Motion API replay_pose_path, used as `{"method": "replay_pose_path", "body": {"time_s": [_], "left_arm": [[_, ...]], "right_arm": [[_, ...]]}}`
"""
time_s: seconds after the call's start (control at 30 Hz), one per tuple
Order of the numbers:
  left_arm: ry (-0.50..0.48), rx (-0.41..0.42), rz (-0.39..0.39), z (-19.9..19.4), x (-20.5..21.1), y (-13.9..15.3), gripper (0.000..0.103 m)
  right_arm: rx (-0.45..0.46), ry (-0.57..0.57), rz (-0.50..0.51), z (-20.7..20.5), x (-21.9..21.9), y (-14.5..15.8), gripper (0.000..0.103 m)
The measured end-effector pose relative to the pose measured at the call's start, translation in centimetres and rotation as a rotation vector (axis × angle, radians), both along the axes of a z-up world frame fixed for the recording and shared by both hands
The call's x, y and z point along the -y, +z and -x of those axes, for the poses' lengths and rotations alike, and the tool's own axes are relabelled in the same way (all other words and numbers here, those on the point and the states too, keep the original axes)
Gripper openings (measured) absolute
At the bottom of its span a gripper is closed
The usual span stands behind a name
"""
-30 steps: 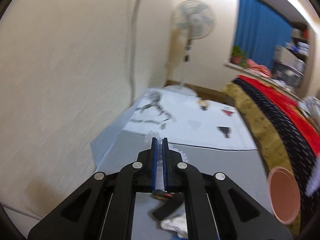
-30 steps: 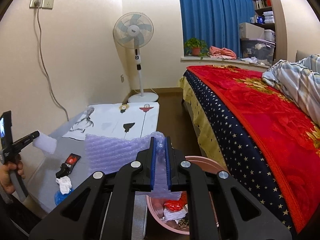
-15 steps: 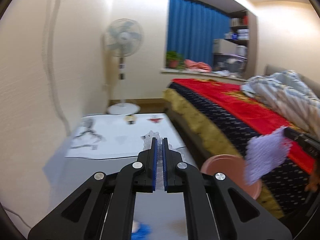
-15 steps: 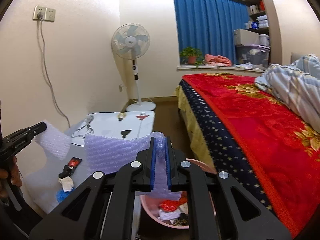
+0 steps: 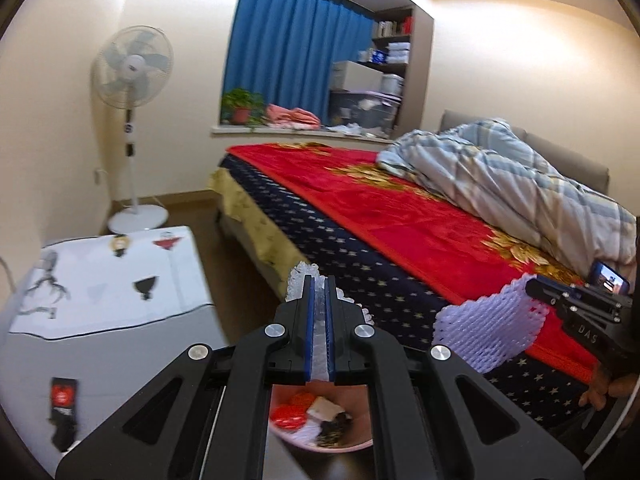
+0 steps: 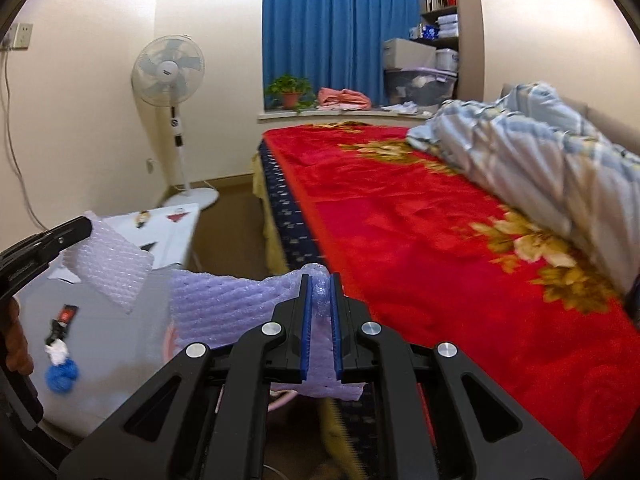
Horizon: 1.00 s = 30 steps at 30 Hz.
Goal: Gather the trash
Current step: 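Carry both mesh sleeves over the pink bin with both tools, then open both tools to drop the mesh sleeves into the pink bin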
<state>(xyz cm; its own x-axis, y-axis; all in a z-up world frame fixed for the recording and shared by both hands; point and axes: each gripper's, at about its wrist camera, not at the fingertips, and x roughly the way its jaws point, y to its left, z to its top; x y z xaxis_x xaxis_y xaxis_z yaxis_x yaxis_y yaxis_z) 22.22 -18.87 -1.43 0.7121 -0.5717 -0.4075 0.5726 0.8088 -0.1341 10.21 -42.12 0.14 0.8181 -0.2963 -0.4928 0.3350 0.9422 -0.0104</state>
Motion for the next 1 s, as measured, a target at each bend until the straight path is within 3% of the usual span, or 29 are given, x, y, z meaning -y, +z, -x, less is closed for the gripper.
{"method": "replay_pose_path", "body": {"time_s": [0.27, 0.83, 0.93, 1.0], "left_arm": [[-0.028, -0.047, -0.019, -0.5, 3.1, -0.9, 0.005], [0.011, -0.193, -0.097, -6.7, 4.3, -7.4, 0.005], [0.012, -0.222, -0.103, -8.1, 4.7, -9.0, 0.006], [0.034, -0.248, -0.108, -9.1, 4.7, -9.9, 0.024]], "right_arm": [[-0.032, -0.07, -0.036, -1.4, 2.1, -1.3, 0.009], [-0.24, 0.115, 0.03, -12.7, -1.2, -7.7, 0.011], [-0.253, 0.135, 0.025, -14.5, -1.5, -8.9, 0.015], [-0.268, 0.156, 0.022, -15.2, -1.9, -9.6, 0.04]]}}
